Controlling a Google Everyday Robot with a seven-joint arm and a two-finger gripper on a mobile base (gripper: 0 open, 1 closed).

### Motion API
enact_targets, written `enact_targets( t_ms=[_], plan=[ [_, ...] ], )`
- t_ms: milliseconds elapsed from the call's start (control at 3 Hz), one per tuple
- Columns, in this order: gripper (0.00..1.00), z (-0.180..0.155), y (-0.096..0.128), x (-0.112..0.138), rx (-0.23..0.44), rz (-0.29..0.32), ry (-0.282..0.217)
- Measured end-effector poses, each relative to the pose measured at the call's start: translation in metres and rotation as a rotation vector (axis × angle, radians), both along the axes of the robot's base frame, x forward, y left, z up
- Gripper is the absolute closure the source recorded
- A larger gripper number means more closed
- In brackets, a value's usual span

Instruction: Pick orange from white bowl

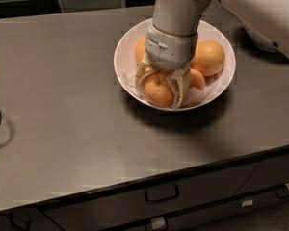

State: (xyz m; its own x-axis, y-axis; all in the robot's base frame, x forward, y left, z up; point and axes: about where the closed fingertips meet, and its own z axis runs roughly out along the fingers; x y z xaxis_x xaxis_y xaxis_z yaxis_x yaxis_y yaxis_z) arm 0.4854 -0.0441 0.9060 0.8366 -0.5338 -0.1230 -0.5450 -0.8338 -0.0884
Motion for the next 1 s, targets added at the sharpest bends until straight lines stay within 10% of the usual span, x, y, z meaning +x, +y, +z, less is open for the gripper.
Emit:
enact_targets(
  t_ms=[1000],
  plan=[
    [1.00, 0.045, 0.000, -0.012, 0.102, -0.023, -0.176]
  ],
)
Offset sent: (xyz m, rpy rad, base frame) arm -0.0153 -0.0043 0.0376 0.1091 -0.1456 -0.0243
